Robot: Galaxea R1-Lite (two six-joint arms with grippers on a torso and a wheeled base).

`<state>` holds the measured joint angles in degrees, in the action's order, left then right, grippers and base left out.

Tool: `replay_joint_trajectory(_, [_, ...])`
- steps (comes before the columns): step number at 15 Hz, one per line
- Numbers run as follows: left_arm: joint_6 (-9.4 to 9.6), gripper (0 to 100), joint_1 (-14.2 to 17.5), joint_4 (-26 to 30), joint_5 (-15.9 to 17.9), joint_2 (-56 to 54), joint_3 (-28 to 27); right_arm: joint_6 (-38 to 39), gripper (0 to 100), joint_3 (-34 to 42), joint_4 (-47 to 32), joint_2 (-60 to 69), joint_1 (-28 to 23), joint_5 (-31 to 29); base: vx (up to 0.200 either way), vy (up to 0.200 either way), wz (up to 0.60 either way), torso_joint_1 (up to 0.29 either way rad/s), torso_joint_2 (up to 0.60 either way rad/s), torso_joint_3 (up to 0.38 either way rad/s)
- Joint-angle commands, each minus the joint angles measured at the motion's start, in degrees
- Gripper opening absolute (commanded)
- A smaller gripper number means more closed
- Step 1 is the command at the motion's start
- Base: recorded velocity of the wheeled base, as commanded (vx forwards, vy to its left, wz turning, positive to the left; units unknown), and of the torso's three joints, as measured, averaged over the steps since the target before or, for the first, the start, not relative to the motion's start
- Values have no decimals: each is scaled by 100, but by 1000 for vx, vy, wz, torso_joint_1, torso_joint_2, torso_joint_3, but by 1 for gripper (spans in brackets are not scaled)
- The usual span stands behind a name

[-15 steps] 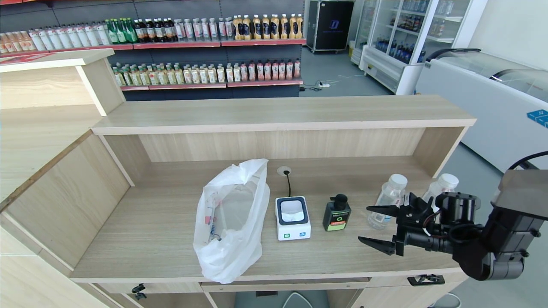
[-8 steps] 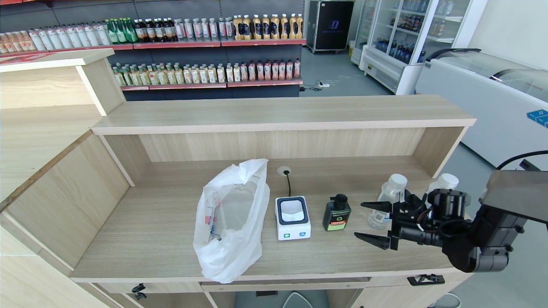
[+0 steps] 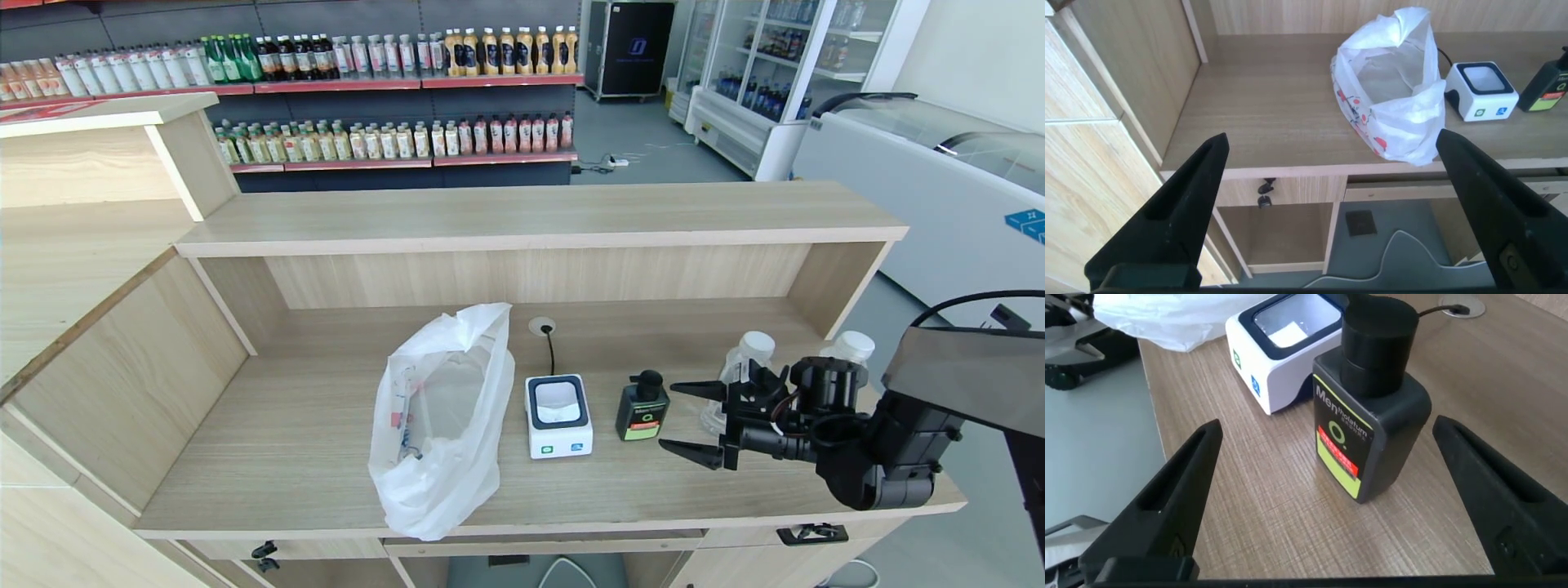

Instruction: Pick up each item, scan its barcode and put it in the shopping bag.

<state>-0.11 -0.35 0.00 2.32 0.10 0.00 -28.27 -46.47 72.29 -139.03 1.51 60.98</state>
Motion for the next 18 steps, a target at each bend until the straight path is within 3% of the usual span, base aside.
replay_joint_trajectory(1, [2,100,0,0,-3,-1,0,-3,100,-20,-13,-71,60,2,0,0,0,0,0,0])
replay_joint_trajectory(11, [2,100,0,0,-3,-1,0,76,100,-231,-22,-335,280,2,0,0,0,0,0,0])
replay_joint_trajectory(12, [2,100,0,0,6,-1,0,85,0,-301,-22,-361,297,2,0,0,0,0,0,0])
replay_joint_trajectory(18, [2,100,0,-9,-3,-1,0,58,0,-161,22,-89,104,2,0,0,0,0,0,0])
